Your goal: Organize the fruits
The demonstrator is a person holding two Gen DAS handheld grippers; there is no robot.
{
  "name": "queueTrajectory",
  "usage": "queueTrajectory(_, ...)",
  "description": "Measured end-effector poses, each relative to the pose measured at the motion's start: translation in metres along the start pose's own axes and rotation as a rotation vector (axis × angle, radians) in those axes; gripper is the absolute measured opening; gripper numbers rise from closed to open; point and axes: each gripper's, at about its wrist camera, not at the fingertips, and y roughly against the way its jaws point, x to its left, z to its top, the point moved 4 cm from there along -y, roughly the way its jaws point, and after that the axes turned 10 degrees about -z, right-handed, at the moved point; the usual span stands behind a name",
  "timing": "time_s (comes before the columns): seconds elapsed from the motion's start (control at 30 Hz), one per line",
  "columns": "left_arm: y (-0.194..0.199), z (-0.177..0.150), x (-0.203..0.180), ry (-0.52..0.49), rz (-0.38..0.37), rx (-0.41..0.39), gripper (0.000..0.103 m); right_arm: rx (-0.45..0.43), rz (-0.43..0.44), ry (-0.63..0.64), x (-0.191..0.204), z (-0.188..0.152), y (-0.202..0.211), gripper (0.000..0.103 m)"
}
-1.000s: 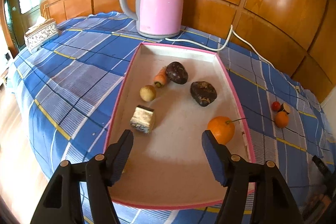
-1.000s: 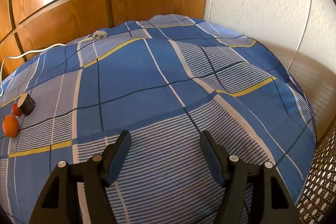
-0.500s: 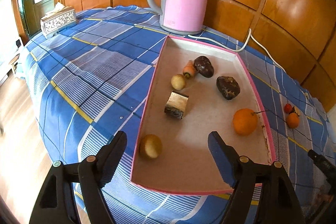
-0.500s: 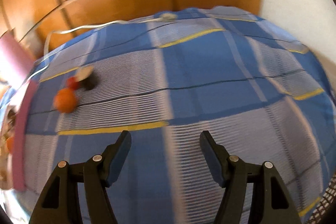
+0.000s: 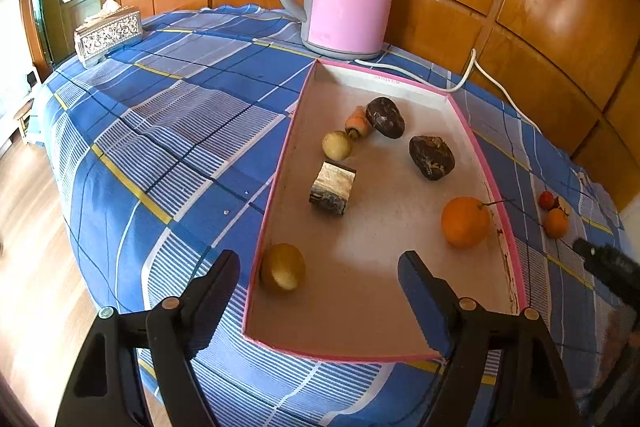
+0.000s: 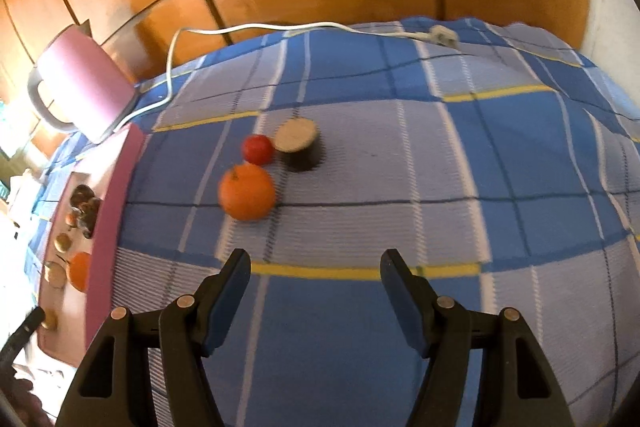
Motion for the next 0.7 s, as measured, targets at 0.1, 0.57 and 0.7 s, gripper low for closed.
queueTrajectory(0.1,0.002,0.001,0.003,0.007,0.002,-0.007,0.082,-0.006,0.015,0.012,0.014,0.010,-0.002,0.069)
queueTrajectory(0.57,0.001,-0.002,0.021,0.051,0.025,-0.003,0.083,-0.095,-0.003,0.200,0.059,0.058,-0.001,0.057)
queueTrajectory(0.7,0.000,-0.002,0.025,0.057,0.031,0.001,0.083,-0.070,-0.024,0.336,0.074,0.072,-0.016,0.044)
